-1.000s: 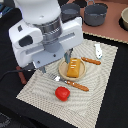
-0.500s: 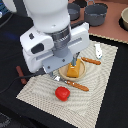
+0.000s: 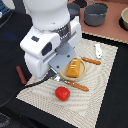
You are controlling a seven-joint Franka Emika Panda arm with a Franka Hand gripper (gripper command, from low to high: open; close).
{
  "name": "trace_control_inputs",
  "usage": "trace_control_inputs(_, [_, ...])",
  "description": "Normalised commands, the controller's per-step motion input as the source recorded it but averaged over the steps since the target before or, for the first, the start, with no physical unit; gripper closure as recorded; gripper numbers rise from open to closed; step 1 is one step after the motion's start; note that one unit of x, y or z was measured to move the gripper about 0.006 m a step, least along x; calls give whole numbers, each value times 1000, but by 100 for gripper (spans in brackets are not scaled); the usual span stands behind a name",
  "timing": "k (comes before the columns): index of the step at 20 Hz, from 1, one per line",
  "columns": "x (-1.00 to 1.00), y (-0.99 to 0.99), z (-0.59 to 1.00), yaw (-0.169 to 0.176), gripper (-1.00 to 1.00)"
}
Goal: Interact with the objects in diverse but meaningful ways.
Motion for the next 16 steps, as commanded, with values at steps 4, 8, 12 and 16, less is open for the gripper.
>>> trace_control_inputs(4, [869,-471,166,-3,-100])
trace_control_inputs(8, [842,-507,69,-8,-100])
trace_control_inputs(12, [755,-468,3,-1,-100])
trace_control_inputs(16, [638,-489,-41,0,-100])
